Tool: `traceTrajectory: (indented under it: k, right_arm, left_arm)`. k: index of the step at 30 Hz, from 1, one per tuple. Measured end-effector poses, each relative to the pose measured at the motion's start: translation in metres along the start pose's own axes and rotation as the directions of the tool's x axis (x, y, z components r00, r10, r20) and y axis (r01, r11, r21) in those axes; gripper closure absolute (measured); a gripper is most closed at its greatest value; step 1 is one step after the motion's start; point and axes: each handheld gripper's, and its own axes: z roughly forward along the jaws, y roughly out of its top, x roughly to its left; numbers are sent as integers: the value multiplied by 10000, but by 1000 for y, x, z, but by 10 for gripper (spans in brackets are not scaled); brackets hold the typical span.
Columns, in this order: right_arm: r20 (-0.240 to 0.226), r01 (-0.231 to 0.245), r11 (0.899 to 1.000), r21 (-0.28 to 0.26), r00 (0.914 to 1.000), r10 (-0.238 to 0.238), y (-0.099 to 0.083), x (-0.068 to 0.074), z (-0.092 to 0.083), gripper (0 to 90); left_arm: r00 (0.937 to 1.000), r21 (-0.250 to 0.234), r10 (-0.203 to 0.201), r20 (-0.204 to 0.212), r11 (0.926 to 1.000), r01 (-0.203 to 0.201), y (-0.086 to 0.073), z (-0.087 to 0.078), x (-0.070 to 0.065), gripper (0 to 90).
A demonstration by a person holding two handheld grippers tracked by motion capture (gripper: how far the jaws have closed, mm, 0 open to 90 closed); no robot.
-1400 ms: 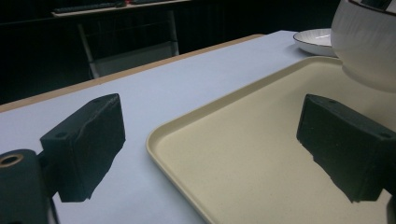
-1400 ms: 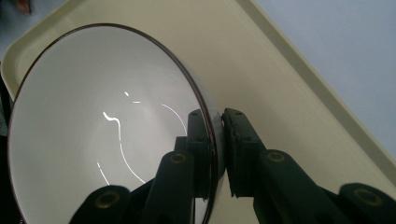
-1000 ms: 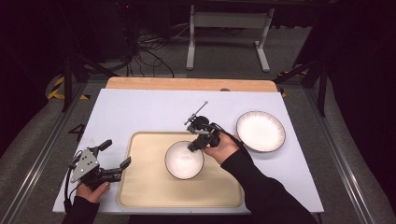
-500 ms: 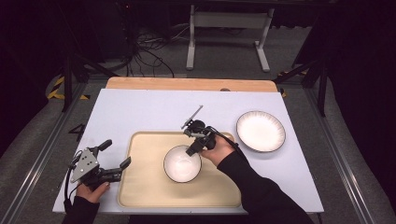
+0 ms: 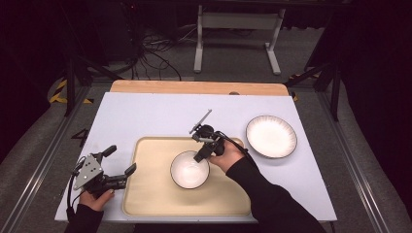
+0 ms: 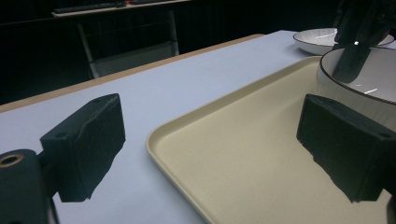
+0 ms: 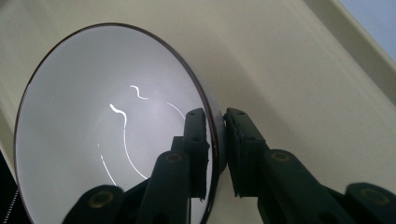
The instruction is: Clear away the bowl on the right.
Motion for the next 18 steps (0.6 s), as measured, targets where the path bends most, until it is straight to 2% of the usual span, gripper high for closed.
traceTrajectory:
  k: [7, 12, 14, 18]
  right_arm:
    - [341, 19, 9997, 238, 9994, -27, -1, -1, 3, 740]
    - [278, 29, 10000, 65, 9996, -30, 0, -1, 0, 704]
    - [389, 38, 10000, -83, 9992, -35, -1, -1, -1, 627]
    - [490, 135, 9995, -300, 9987, -120, -1, -2, -6, 587]
  left_arm:
    - [10000, 2, -6, 1, 10000, 6, 0, 0, 0, 85]
    - [10000, 16, 0, 8, 10000, 0, 0, 0, 0, 85]
    - [10000, -3, -5, 1, 10000, 5, 0, 0, 0, 85]
    - [10000, 15, 3, 7, 10000, -3, 0, 0, 0, 85]
